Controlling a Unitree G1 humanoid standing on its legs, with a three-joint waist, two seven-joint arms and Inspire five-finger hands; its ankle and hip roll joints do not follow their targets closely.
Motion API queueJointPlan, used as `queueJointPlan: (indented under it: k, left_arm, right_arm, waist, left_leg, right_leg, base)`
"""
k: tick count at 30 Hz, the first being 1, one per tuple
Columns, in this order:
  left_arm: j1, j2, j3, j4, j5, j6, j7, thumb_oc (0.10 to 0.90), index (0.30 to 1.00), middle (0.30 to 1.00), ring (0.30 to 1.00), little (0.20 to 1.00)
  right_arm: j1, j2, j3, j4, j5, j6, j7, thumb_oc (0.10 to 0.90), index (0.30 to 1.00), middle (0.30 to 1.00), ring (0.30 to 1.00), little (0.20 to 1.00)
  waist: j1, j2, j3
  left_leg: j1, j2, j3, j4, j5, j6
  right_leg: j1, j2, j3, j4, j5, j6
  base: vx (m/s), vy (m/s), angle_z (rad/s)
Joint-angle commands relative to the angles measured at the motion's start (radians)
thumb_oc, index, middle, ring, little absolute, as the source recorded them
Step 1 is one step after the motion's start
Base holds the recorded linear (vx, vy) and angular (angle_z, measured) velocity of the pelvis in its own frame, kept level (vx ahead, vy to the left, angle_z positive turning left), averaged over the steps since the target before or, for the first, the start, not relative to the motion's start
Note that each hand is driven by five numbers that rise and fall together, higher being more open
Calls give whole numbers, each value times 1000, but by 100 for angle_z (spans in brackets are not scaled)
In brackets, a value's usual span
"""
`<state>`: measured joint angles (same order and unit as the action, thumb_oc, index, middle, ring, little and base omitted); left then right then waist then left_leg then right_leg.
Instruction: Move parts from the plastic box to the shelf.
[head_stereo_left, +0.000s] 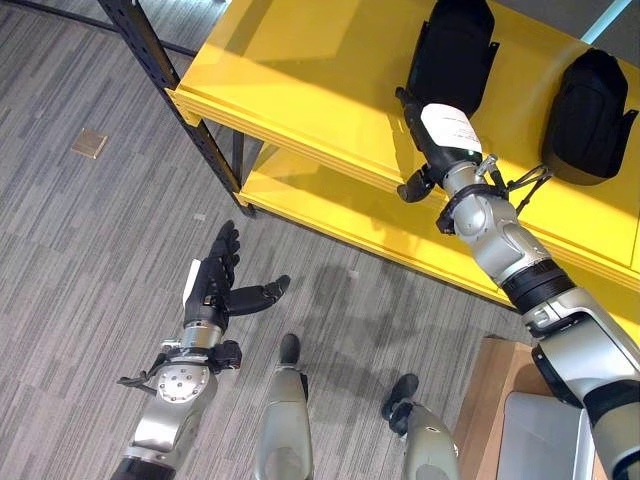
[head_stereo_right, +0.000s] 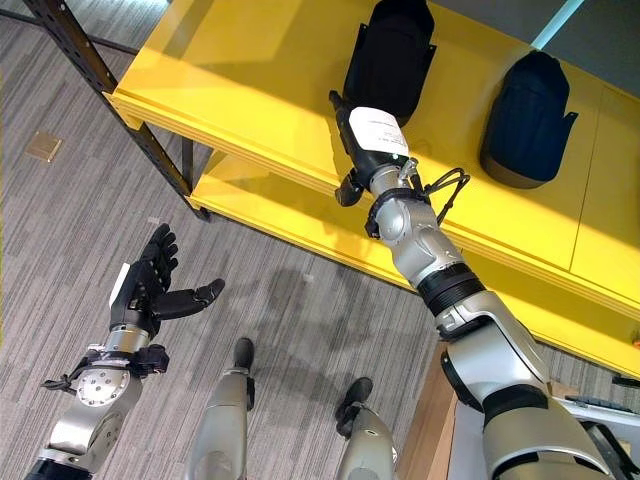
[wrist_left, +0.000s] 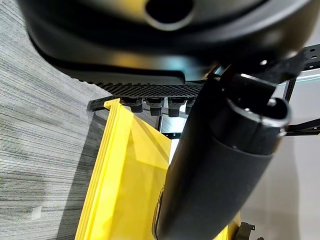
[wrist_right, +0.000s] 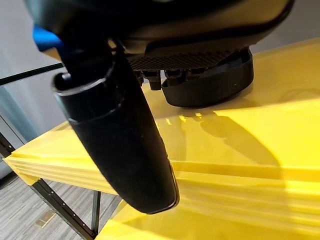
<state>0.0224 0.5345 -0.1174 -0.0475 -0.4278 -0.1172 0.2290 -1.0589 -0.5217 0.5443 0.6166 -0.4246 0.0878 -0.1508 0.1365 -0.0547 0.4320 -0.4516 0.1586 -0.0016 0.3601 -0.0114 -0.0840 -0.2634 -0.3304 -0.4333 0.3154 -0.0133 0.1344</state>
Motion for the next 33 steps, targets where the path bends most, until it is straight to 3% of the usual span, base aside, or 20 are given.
queueJointPlan:
  k: [1,9,20,27,33]
  left_arm:
    - [-26,50,47,-109,9,-106,14,900,1000,1000,1000,1000]
    - [-21,33,57,-110,35,-87,21,900,1000,1000,1000,1000]
    - [22,13,70,-128,77,-71,13,900,1000,1000,1000,1000]
    - [78,-6,75,-128,95,-82,-22,900,1000,1000,1000,1000]
    - [135,-18,97,-116,97,-95,-58,900,1000,1000,1000,1000]
  right_arm:
    - [-75,-58,-54,-225,32,-74,-67,900,1000,1000,1000,1000]
    - [88,-59,-141,-434,92,-110,-46,900,1000,1000,1000,1000]
    - [479,-82,-360,-789,262,-222,-41,900,1000,1000,1000,1000]
    - [797,-73,-469,-938,411,-325,21,900,1000,1000,1000,1000]
    - [980,-75,-530,-969,484,-341,90,900,1000,1000,1000,1000]
  waist:
    - [-13,-24,-19]
    - [-32,-33,-19]
    - [-81,-47,-38]
    - [-137,-43,-87]
    - [-167,-30,-140]
  left_leg:
    - [39,8,53,-4,-58,63]
    - [40,14,55,3,-60,62]
    - [69,33,65,-11,-49,56]
    - [151,56,97,-83,-18,42]
    - [252,73,147,-186,22,24]
  right_leg:
    - [54,-10,70,13,22,14]
    - [50,-6,75,22,5,9]
    - [52,3,94,28,-9,9]
    - [95,29,111,-29,-3,14]
    - [147,58,130,-102,2,19]
  base:
    - [0,0,0]
    - [0,0,0]
    - [-4,-6,-3]
    - [7,-33,-12]
    - [39,-25,-24]
